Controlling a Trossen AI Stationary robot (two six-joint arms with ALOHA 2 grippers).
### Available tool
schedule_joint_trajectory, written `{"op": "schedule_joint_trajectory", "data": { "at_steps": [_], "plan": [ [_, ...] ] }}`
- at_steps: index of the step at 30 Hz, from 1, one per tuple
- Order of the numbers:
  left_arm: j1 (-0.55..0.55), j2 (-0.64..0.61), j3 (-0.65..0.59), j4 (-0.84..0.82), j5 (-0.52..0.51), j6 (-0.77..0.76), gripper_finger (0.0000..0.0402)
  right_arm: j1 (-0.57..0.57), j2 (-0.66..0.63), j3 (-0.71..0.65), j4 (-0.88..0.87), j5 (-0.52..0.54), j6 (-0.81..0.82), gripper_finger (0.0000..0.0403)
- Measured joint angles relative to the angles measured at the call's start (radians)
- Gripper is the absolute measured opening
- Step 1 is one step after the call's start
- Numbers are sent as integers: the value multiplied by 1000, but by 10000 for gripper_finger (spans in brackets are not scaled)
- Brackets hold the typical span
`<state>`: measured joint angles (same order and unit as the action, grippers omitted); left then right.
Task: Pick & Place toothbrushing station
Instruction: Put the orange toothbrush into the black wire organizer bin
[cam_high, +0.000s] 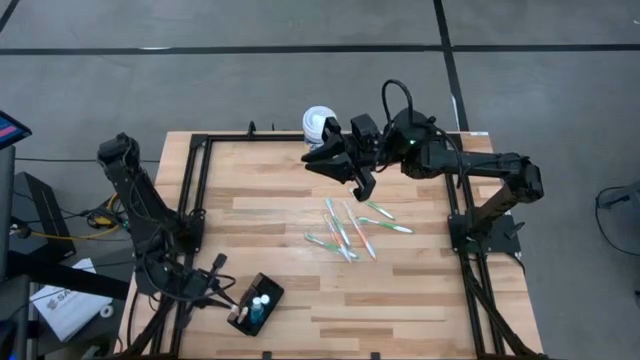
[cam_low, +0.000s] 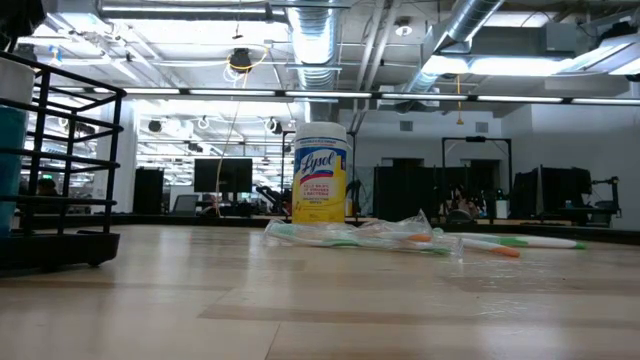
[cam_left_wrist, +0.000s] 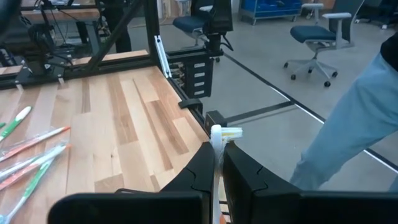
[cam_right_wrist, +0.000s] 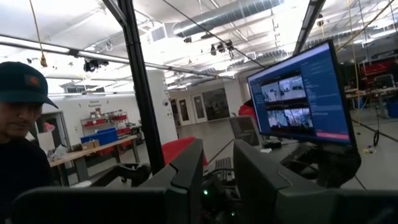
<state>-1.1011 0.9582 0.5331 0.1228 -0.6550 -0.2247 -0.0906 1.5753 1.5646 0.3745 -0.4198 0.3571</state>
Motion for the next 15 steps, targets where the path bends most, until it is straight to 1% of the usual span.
{"op": "schedule_joint_trajectory", "data": {
  "at_steps": [11, 15],
  "plan": [
    [0, 18, 0, 19, 4, -20, 6, -1, 0, 0, -14, 2, -1, 82],
    [0, 17, -32, 52, -4, -20, 6, -3, 0, 0, -14, 2, -1, 82]
  ]
}}
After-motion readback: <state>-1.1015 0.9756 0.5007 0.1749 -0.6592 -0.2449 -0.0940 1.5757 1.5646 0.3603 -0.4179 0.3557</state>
